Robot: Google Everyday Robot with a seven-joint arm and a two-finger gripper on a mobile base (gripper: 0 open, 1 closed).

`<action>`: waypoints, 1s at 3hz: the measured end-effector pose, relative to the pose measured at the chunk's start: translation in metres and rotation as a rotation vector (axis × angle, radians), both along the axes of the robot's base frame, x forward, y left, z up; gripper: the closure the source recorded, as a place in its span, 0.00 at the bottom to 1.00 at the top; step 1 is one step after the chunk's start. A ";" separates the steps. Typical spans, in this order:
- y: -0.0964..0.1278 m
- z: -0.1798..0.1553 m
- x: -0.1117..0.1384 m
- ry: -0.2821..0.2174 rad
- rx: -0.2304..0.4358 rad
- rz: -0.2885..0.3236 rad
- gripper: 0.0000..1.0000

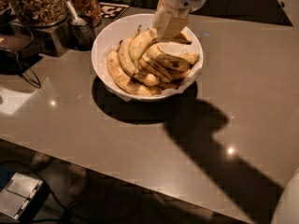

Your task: Pick banana from white bowl

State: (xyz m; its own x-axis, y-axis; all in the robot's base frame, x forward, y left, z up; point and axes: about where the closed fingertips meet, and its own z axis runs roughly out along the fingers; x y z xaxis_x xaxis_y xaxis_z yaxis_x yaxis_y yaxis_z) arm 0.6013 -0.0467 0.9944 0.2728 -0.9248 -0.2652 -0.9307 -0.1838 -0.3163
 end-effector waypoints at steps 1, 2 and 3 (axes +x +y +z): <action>-0.014 -0.004 -0.023 0.035 0.016 -0.067 1.00; -0.041 -0.012 -0.069 0.095 0.046 -0.196 1.00; -0.063 -0.015 -0.112 0.143 0.052 -0.308 1.00</action>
Offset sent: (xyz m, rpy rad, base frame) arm -0.1397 -0.0854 -0.0283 0.0657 0.2033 -0.3855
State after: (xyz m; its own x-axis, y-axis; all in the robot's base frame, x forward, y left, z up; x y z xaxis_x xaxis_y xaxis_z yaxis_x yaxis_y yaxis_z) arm 0.4892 -0.1092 0.9789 -0.0609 -0.9423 -0.3291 -0.9755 0.1260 -0.1802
